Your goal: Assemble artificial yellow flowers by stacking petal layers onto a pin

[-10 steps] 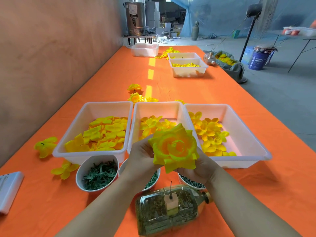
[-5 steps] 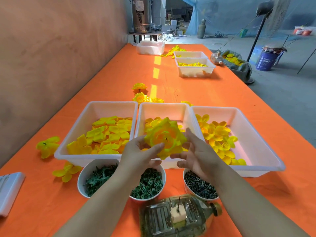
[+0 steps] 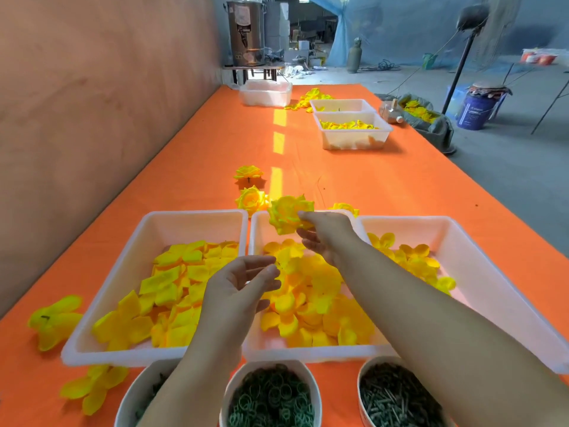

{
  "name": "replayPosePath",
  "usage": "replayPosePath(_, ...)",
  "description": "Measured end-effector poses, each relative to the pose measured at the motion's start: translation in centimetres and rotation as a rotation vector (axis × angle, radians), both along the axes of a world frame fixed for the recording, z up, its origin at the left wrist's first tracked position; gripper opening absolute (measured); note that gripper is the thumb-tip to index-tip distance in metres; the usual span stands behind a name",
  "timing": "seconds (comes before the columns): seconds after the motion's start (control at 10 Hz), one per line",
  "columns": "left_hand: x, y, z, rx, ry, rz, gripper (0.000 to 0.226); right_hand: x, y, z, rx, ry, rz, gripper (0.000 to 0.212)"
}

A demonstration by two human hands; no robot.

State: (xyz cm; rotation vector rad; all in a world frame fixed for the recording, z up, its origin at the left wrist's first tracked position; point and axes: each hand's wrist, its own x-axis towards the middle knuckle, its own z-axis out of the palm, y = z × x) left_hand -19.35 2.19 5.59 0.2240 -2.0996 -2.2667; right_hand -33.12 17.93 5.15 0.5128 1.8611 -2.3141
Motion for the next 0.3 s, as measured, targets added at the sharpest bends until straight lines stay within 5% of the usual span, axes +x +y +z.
replayPosePath(0.2, -2.9, -0.2, 0.1, 0.06, 0.001, 0.018, 0.009, -9.2, -3.3, 1.3, -0.078, -0.015, -0.054, 0.016)
replayPosePath(0.3, -3.6, -0.8, -0.5, 0.042, -0.003, 0.032, 0.008, -10.0, -3.9, 0.4, 0.104, -0.07, 0.022, 0.012)
